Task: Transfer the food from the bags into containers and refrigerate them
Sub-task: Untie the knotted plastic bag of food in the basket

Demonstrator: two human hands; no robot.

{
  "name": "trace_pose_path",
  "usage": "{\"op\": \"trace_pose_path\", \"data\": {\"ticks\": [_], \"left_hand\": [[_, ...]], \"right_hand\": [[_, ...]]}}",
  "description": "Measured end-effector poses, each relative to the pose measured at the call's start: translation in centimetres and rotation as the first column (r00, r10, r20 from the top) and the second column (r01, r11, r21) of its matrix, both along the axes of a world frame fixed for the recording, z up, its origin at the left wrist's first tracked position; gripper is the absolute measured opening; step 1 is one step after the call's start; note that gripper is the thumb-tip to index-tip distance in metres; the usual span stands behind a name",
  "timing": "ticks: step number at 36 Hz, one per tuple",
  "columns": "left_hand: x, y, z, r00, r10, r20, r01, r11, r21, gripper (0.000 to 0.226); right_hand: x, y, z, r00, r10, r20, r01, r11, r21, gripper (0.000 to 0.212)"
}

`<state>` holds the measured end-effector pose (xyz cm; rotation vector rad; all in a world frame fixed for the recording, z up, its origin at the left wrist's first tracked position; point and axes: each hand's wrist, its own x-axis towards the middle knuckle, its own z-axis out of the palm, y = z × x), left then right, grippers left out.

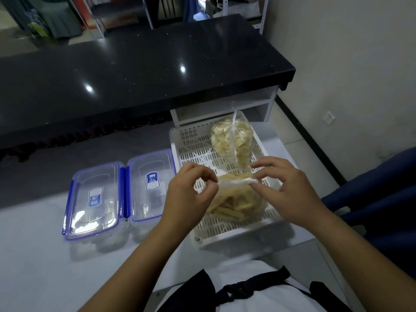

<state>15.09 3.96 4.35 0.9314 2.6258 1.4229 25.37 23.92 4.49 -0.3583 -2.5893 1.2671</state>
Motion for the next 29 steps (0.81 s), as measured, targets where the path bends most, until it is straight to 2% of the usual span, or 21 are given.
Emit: {"op": "trace_pose_path", "data": {"ticks": [2,6,8,10,12,16,19,23,26,29], "left_hand": [[-0.2,-0.2,0.2,0.999,-0.018,0.048,0.02,0.999,-0.038,0.019],[-0.1,0.0,0.7,0.974,-0.19,0.121,0.198,0.978,-0.063,0.022],[-0.1,0.5,0.6,0.959,-0.251,0.13,0.268,0.954,-0.137,0.024],[0.0,1.1,0.7,0.957,-0.262,0.123,0.281,0.943,-0.176,0.017],[0.1,1.3,0.7,0.957,-0.273,0.093,0.285,0.948,-0.145,0.009],[0.2,1.1,0.6,0.968,-0.224,-0.111,0.211,0.971,-0.116,0.006],[0.3,0.6,0.3,0.978,-0.135,-0.16,0.115,0.985,-0.127,0.015],[0.5,-0.1,-0.4,0.987,-0.093,-0.131,0.072,0.985,-0.157,0.036],[0.4,-0.8,-0.4,0.996,-0.031,-0.078,0.024,0.996,-0.083,0.031],[0.0,-2.1,0.1,0.999,0.046,0.014,-0.047,0.999,0.026,0.025]], "right_hand": [[0.2,0.1,0.3,1.0,-0.018,0.02,0.019,0.998,-0.062,0.009],[0.7,-0.4,0.7,0.999,0.007,0.032,-0.004,0.996,-0.089,0.011],[1.0,-0.8,0.9,0.999,0.025,0.026,-0.022,0.996,-0.089,0.012],[1.1,-1.1,1.1,0.999,0.035,0.022,-0.033,0.996,-0.082,0.012],[1.2,-1.2,1.3,0.999,0.047,0.024,-0.045,0.997,-0.069,0.011],[1.6,-0.9,1.4,0.998,0.052,0.043,-0.05,0.998,-0.048,0.006],[1.8,-0.7,1.3,0.996,0.046,0.082,-0.041,0.998,-0.054,0.008],[2.4,-1.0,0.8,0.992,0.038,0.119,-0.029,0.997,-0.074,0.015],[3.2,-1.0,0.4,0.993,0.045,0.106,-0.034,0.995,-0.098,0.022],[3.9,-0.8,0.4,0.999,-0.032,0.036,0.037,0.988,-0.147,0.022]]}}
